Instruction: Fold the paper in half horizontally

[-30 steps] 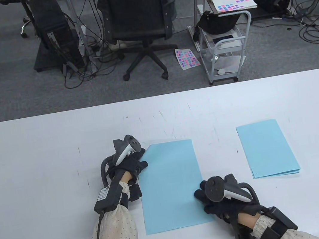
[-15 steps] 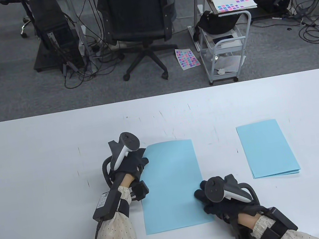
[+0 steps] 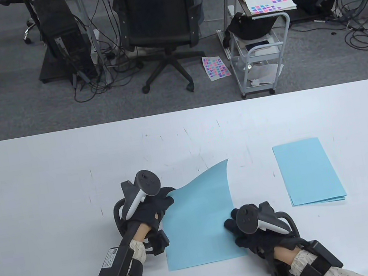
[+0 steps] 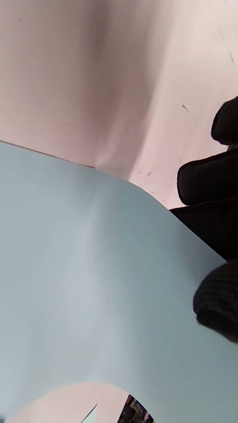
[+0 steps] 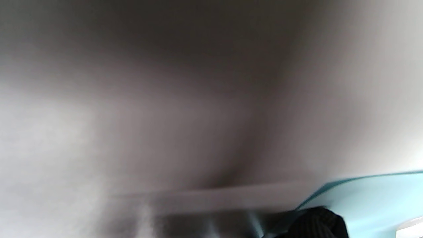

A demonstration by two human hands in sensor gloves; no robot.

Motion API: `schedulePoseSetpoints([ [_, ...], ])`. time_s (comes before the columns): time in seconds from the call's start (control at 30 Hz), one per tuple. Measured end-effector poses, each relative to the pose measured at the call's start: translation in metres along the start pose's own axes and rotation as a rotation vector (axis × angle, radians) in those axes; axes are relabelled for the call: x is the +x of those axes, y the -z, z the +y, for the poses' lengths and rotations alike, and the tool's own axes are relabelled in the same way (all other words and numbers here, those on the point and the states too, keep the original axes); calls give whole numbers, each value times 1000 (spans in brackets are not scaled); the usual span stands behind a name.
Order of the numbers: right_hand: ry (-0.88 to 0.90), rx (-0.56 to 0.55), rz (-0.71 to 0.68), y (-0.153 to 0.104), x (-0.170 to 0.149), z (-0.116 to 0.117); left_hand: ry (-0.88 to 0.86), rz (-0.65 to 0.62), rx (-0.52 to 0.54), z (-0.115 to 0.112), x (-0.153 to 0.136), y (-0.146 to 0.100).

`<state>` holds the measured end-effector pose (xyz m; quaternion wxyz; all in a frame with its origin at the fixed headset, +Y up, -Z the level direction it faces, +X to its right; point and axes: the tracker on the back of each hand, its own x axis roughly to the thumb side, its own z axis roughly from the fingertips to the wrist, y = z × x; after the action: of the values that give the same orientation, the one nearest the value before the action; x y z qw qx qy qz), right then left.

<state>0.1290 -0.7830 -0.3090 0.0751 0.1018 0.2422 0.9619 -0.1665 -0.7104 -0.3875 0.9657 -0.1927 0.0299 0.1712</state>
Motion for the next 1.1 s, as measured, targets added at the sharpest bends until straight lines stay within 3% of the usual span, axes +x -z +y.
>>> schedulePoseSetpoints([
  [0.77, 33, 5, 26, 0, -1, 2, 150, -57, 6, -50, -26, -42],
  [1.1, 38, 4, 41, 0, 0, 2, 218, -116, -11, -60, -34, -44],
])
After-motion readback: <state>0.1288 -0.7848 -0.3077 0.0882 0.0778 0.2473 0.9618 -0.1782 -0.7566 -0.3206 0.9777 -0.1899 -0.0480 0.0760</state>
